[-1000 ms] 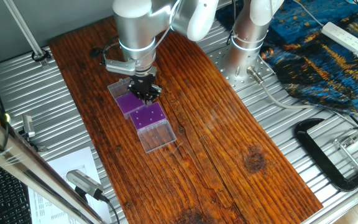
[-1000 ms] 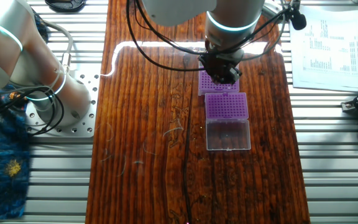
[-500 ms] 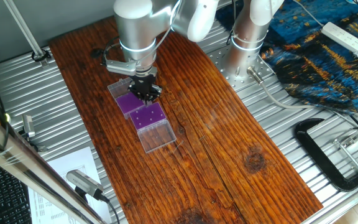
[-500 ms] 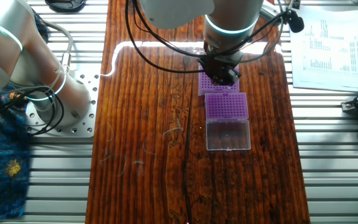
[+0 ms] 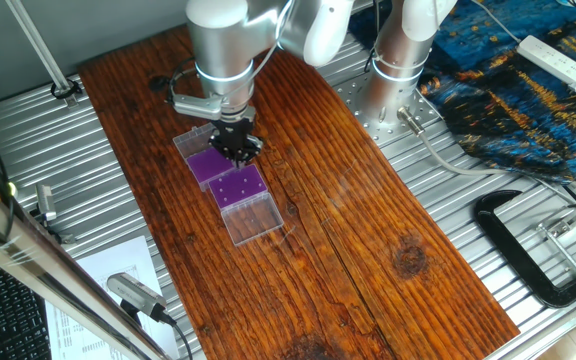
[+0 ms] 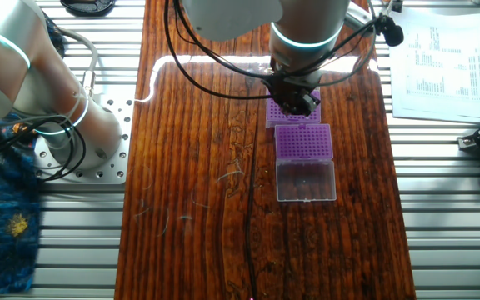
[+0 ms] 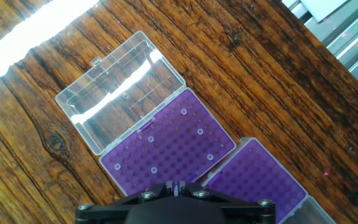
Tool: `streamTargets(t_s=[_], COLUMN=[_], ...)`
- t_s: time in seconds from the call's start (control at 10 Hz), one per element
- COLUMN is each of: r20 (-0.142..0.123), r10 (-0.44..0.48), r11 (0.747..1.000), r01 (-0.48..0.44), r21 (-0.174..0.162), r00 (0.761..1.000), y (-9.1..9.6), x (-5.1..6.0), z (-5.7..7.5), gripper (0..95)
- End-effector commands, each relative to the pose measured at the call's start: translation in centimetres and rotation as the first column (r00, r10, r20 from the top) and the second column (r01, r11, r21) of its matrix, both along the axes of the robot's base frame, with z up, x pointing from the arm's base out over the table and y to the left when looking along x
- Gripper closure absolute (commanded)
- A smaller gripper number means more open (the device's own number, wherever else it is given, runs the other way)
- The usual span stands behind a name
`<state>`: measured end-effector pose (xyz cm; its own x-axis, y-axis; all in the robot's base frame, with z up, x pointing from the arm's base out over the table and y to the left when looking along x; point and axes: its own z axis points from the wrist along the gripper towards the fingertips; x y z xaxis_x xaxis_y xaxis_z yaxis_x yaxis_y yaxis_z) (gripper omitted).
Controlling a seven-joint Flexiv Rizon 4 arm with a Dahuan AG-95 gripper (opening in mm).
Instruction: Transfer all small pipette tips from one holder to another
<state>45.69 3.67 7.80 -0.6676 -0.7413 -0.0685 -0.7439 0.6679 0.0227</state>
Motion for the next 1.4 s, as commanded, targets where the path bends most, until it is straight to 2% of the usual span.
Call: streamTargets(t_s=[0.1,0.6,1.0,1.4], r20=[0.001,0.004,0.003,0.006], r10=[-0.006,-0.005,0.001,-0.003], r11=[1.000,1.000,1.000,1.000], r01=[0.006,0.005,-0.001,0.003], r21=[-0.004,-0.007,-0.022,-0.013], r00=[1.000,1.000,1.000,1.000], y=[0.18,0.15,0.04,-0.06], x=[0.00,0.00,-0.10,-0.27], z=[-0.08,-0.07,-0.07,-0.46], gripper=[95.0,95.0,95.0,95.0])
